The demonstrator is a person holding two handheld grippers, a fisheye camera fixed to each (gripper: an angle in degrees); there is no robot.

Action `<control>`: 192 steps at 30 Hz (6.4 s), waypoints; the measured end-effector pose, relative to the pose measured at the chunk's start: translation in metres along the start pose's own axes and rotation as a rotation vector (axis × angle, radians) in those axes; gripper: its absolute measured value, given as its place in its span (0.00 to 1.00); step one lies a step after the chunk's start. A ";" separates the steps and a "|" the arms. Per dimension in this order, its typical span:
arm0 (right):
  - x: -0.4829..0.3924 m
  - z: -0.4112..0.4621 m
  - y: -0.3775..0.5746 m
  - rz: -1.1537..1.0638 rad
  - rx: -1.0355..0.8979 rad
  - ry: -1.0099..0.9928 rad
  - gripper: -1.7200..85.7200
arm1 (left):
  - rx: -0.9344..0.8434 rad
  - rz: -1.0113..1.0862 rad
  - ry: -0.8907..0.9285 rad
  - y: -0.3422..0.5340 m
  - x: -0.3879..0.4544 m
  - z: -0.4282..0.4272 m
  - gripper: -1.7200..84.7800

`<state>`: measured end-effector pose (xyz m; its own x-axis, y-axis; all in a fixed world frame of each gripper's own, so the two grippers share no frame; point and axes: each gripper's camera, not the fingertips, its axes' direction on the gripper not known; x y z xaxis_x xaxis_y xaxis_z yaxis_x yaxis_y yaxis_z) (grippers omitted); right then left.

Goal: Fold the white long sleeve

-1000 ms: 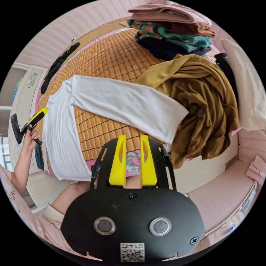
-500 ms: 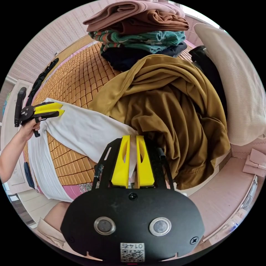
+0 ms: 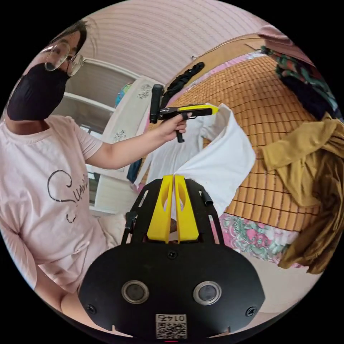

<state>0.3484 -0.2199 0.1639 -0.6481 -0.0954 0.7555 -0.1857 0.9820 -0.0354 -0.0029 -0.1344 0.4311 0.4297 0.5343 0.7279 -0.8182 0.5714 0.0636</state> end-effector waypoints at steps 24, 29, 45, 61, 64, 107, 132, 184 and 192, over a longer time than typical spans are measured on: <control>-0.036 0.212 -0.085 -0.051 -0.570 0.189 0.07 | -0.319 -0.667 -0.036 0.317 -0.072 -0.138 0.12; -0.036 0.192 -0.133 -0.055 -0.429 0.345 0.07 | -0.356 -0.672 -0.066 0.323 -0.067 -0.126 0.11; -0.094 0.269 -0.233 -0.311 -0.486 0.540 0.02 | -0.243 -0.756 -0.033 0.334 -0.068 -0.173 0.01; -0.122 0.284 -0.241 -0.322 -0.476 0.495 0.05 | -0.303 -0.951 -0.045 0.382 -0.121 -0.191 0.06; -0.115 0.257 -0.230 -0.272 -0.431 0.509 0.06 | -0.318 -0.970 -0.059 0.385 -0.125 -0.194 0.06; -0.005 0.155 -0.202 -0.256 -0.245 0.638 0.04 | -0.202 -0.233 0.094 -0.029 -0.300 -0.020 0.01; 0.020 0.155 -0.182 -0.071 -0.234 0.458 0.08 | -0.066 -0.588 -0.055 0.209 -0.224 -0.144 0.09; -0.315 0.395 0.002 -0.749 -0.555 0.410 0.10 | 0.791 -1.441 -0.774 0.804 0.068 -0.177 0.10; -0.453 0.606 -0.006 -1.158 -0.785 0.410 0.10 | 0.839 -1.595 -0.702 0.878 0.030 -0.160 0.13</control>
<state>0.1956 -0.2818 -0.5749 -0.1421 -0.9585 0.2472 0.0836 0.2372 0.9679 -0.6473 0.4824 0.3994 0.8178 -0.5253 -0.2351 0.0747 -0.3081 0.9484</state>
